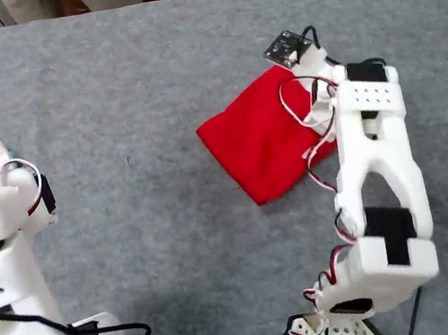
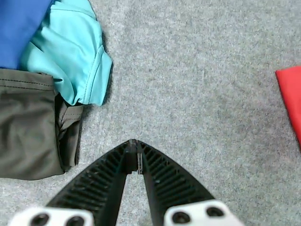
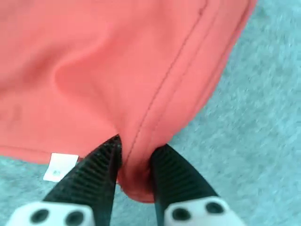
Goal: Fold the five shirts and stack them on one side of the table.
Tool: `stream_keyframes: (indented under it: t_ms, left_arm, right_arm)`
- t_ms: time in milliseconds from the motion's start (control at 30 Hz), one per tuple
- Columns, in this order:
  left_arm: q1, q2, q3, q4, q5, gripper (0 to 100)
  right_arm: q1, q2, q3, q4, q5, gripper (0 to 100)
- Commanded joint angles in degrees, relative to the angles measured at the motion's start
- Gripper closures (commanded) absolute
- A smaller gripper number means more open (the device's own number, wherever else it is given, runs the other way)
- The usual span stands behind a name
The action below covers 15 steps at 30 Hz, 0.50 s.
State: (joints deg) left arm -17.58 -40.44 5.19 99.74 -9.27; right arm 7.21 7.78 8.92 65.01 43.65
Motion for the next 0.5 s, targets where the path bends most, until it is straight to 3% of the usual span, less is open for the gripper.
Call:
stream_keyframes:
  t_ms: [0,267,467]
  left_arm:
    - [-0.5,-2.0,-0.1,-0.3,-0.4,98]
    - [-0.5,-3.9,4.0,-0.4,-0.9,98]
    - [-0.5,-4.0,6.6,-0.7,-1.8,98]
  right_arm:
    - [1.2,4.4,-5.6,-0.9,2.5,98.7]
    - [2.9,9.8,-10.5,-0.7,-0.4,97.1]
    - [4.4,6.5,-10.5,4.0,-6.4,66.8]
